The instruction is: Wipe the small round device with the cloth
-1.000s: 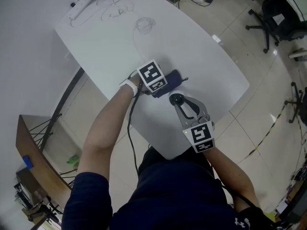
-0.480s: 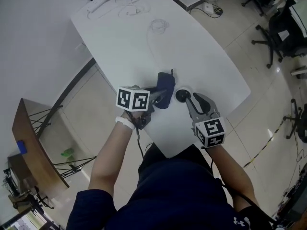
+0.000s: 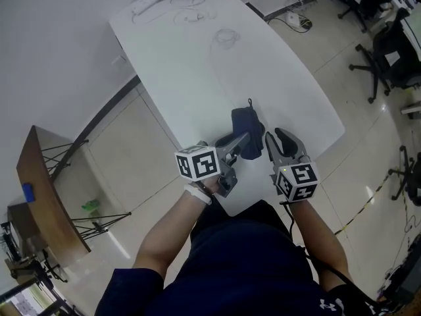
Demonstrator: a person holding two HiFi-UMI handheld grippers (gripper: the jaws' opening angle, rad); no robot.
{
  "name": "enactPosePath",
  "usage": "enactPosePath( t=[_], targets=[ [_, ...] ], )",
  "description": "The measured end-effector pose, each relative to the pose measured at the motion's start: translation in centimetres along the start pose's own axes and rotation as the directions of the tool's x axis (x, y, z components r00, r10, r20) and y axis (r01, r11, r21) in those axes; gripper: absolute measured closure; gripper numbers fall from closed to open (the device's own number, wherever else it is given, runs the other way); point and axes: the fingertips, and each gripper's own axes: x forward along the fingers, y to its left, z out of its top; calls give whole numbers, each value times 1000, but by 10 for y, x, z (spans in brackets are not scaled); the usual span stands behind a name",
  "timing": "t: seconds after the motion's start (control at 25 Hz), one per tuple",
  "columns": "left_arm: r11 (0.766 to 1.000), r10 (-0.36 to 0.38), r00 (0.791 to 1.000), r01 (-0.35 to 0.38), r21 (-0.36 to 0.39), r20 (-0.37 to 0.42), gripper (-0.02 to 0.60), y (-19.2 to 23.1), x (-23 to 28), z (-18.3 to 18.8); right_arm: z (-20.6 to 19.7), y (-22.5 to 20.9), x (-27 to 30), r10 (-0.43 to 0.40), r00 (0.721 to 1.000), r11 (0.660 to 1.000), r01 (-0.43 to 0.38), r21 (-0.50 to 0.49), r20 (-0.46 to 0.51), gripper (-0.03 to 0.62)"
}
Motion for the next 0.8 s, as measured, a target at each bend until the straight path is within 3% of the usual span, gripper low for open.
enactPosePath(
  t=[0.44, 0.8],
  targets=[
    [993, 91, 994, -87, -75, 54, 502, 50, -3, -33, -8, -4, 8, 12, 1000, 1000, -12, 7, -23, 480],
    [985, 150, 989, -149, -92, 9, 502, 85, -1, -47, -13, -5, 17, 15, 999, 1000, -15, 12, -43, 482]
  ],
)
